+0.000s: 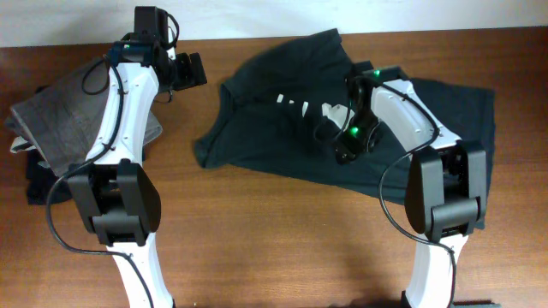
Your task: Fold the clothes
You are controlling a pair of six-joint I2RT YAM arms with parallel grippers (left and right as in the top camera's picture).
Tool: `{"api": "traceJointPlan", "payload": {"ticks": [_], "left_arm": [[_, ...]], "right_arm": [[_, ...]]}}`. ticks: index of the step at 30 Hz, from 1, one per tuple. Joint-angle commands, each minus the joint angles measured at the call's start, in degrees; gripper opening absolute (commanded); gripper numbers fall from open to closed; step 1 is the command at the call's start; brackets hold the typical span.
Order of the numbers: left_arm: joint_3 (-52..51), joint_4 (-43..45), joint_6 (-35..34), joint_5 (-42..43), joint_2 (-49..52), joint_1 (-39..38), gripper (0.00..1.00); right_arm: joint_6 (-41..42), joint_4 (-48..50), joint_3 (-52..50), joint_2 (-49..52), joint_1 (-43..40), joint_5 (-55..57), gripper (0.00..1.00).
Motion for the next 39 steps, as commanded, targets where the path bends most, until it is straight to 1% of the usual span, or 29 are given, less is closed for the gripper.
{"api": "traceJointPlan", "payload": {"ticks": [1, 11, 17, 24, 27, 37, 39], "left_arm": [[0.33, 0.09, 0.07, -0.42, -0.35, 0.24, 0.99], [0.33, 0.09, 0.09, -0.42, -0.35, 0.24, 0.99], [0.33, 0.09, 0.07, -0.44, -0.35, 0.24, 0.99], [0.33, 0.09, 0.09, -0.42, -0.35, 0.24, 0.99], [0.33, 0.09, 0.07, -0.42, -0.35, 0.24, 0.99], [0.33, 0.09, 0.09, -0.42, -0.35, 0.24, 0.99], [0.33, 0.09, 0.07, -0.42, -0.35, 0.24, 0.99]], "right_arm": [[-1.14, 2.03, -2.80, 0.28, 0.33, 0.98, 0.48], [-1.14, 6.69, -3.82, 0.31, 0.26, 1.01, 0.48], [-1.16, 7.80, -3.82, 0.31, 0.26, 3.45, 0.53], [-1.14, 7.50, -3.82, 0.31, 0.26, 3.65, 0.50], [-1.14, 7.54, -4.00, 0.35, 0.26, 3.65, 0.42], [-1.11, 7.69, -4.28, 0.52, 0.26, 3.65, 0.42], [-1.14, 7.69, -4.61, 0.52, 0.26, 3.65, 0.43]]}}
